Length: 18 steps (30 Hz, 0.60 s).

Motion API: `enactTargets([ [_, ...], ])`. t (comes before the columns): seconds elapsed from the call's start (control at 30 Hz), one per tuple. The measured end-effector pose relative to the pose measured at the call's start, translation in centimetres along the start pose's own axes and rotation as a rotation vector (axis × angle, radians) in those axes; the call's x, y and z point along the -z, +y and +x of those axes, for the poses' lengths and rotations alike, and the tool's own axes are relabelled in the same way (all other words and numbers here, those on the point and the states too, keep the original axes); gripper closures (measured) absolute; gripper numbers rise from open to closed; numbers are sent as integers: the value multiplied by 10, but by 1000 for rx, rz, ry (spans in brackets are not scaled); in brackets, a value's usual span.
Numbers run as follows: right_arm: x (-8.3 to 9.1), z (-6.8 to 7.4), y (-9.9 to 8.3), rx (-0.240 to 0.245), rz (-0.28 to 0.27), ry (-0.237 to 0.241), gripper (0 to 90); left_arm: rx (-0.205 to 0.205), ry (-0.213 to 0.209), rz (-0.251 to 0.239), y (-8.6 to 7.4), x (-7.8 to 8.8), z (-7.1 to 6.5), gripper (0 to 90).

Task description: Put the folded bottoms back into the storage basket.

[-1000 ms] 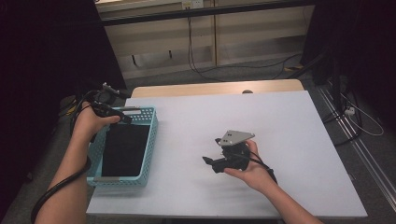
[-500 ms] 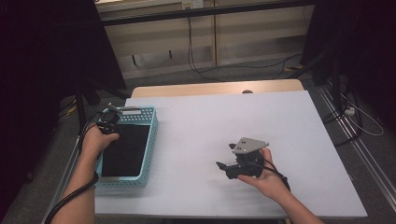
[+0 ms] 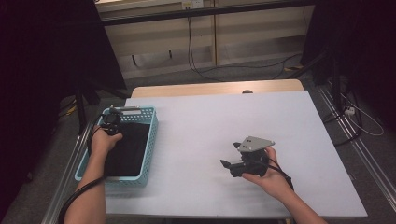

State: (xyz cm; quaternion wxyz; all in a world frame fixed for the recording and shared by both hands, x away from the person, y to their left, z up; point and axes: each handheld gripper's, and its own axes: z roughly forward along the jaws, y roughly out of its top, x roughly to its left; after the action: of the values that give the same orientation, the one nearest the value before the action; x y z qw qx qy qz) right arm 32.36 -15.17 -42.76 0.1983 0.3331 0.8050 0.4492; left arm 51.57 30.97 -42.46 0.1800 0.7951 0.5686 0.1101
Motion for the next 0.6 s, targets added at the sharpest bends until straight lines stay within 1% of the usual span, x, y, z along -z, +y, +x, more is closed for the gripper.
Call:
enactTargets([
  [0.03,0,0,0,0,-1,-1,226,-4,5,-12,1,-1,0,900],
  [0.07,0,0,0,0,-1,-1,226,-4,5,-12,1,-1,0,900],
  [0.1,0,0,1,3,-5,0,226,-15,6,-11,3,0,1,900],
  [0.13,0,1,1,3,-5,1,227,-2,4,-8,2,2,1,900],
  [0.17,0,1,1,6,-5,2,226,-5,-1,-3,2,4,3,900],
  [0.2,1,1,1,6,-3,2,226,9,-5,-5,0,8,4,900],
  [0.23,1,1,1,3,-5,2,226,4,1,5,-1,13,6,900],
  [0.3,2,1,0,1,-5,1,226,14,2,3,-6,22,10,900],
  [0.37,3,2,0,0,-6,0,226,29,2,14,-10,28,14,900],
  [0.43,5,3,0,3,-9,-1,226,29,4,29,-15,32,19,900],
  [0.47,5,3,1,6,-11,-1,226,34,7,38,-17,32,19,900],
  [0.53,7,3,1,7,-15,0,226,44,-2,56,-21,31,20,900],
  [0.57,8,3,1,4,-16,-3,226,42,-5,72,-22,31,19,900],
  [0.6,8,3,1,0,-17,-3,226,41,-8,79,-22,30,19,900],
])
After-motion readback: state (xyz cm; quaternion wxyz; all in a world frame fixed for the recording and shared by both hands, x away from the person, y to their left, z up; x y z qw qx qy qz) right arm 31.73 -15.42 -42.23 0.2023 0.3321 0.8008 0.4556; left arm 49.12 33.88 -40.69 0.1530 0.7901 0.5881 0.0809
